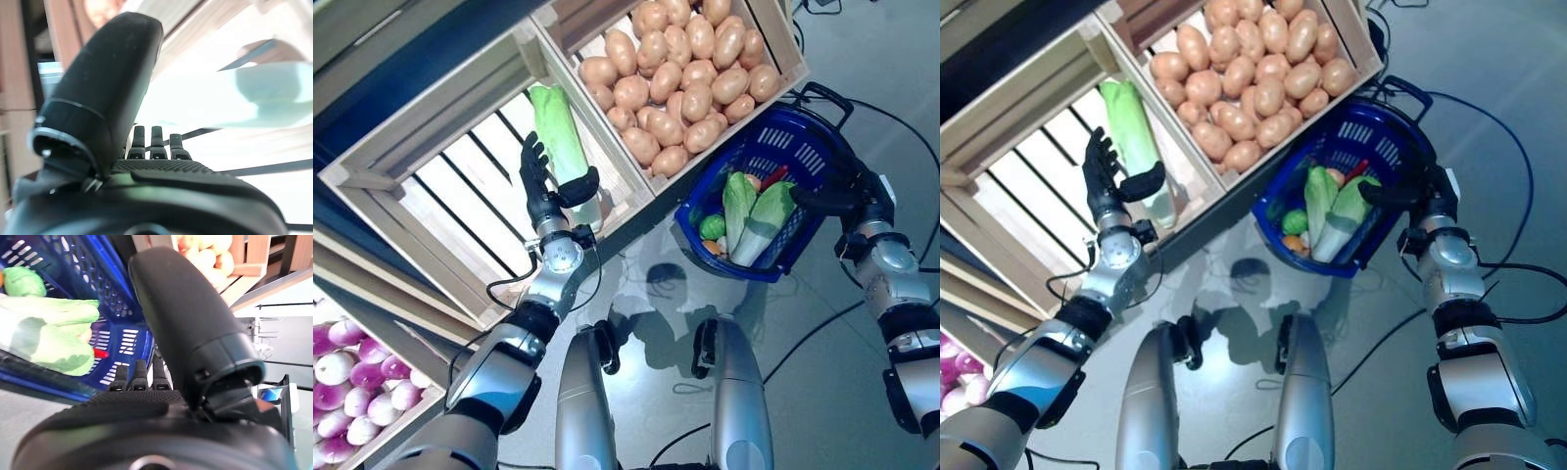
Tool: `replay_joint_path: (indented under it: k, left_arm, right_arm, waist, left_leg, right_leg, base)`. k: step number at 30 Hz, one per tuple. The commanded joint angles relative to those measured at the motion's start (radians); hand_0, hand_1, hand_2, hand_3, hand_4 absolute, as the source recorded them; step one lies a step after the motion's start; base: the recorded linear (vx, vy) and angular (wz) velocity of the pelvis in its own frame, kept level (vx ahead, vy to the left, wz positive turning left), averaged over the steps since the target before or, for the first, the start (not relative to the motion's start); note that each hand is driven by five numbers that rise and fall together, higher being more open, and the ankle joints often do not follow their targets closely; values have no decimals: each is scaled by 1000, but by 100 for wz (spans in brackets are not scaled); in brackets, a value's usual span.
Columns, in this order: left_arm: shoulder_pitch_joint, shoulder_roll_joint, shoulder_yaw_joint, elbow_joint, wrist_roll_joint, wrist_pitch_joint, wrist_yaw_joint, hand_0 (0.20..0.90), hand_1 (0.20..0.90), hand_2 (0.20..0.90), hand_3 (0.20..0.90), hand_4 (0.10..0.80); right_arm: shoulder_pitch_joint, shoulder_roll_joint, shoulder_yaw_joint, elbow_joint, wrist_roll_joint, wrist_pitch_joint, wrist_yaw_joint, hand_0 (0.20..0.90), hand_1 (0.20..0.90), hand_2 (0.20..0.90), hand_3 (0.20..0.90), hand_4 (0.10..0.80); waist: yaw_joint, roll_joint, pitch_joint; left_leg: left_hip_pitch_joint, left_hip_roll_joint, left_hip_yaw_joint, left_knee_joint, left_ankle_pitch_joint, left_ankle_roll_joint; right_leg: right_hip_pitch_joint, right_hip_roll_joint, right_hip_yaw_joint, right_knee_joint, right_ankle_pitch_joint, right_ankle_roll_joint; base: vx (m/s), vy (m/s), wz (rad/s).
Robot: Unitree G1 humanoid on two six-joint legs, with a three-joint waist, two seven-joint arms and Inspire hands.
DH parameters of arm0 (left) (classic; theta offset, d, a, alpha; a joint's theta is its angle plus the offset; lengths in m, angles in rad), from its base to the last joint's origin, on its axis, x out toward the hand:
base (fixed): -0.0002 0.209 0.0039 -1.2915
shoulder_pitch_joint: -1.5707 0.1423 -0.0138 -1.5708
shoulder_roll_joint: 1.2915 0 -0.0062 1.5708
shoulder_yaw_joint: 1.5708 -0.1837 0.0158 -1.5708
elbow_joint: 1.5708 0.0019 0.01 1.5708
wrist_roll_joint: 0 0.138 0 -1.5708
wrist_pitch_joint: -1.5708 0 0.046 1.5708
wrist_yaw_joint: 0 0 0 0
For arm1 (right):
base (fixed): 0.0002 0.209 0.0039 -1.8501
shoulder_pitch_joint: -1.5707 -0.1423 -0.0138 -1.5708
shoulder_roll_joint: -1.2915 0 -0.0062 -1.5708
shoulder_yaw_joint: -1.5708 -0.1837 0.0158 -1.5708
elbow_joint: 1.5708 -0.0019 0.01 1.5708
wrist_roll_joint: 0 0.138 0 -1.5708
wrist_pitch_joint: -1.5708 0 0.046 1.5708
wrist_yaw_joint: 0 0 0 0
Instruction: Put vegetables into the basket
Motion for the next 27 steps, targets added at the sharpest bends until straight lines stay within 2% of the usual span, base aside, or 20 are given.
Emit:
replay_joint_path:
  k: [1,5,12,18,25,27]
  left_arm:
    - [-186,27,26,57,7,-29,90,900,900,900,900,800]
    - [-235,32,57,158,-20,-9,103,900,900,900,900,800]
    - [-320,56,54,292,-17,73,123,900,900,900,900,800]
    - [-361,79,54,367,-30,96,149,900,900,900,900,800]
    - [-377,85,35,415,-41,147,61,900,900,900,900,800]
    - [-372,83,32,424,-46,134,55,900,900,900,900,800]
  right_arm:
    - [-69,14,-3,-29,67,-122,4,900,900,900,900,800]
    - [-68,31,6,-12,75,-132,9,900,900,900,900,800]
    - [-63,37,25,-11,107,-153,26,900,900,900,900,800]
    - [-64,39,36,-18,119,-168,25,900,900,900,900,800]
    - [-66,50,46,-25,128,-172,20,900,900,900,900,800]
    - [-69,52,48,-21,133,-175,26,900,900,900,900,800]
  waist:
    - [-12,-55,-10]
    - [-24,-66,-9]
    - [-41,-86,-9]
    - [-50,-92,-9]
    - [-52,-92,-9]
    - [-52,-90,-9]
  left_leg:
    - [55,-9,51,42,-146,61]
    - [32,-4,54,45,-146,58]
    - [-32,3,53,58,-143,53]
    - [-73,4,50,57,-139,47]
    - [-103,1,50,57,-138,45]
    - [-101,0,52,53,-137,44]
  right_leg:
    - [20,22,-6,-151,158,0]
    - [-4,31,-3,-157,165,7]
    - [-62,48,-3,-163,179,14]
    - [-102,60,2,-175,188,16]
    - [-136,65,5,-171,190,16]
    - [-136,66,7,-173,189,16]
  base:
    - [0,0,0]
    - [-26,-7,-12]
    - [-37,-20,-6]
    - [-17,-12,-4]
    - [-6,-7,-3]
    - [-2,31,2]
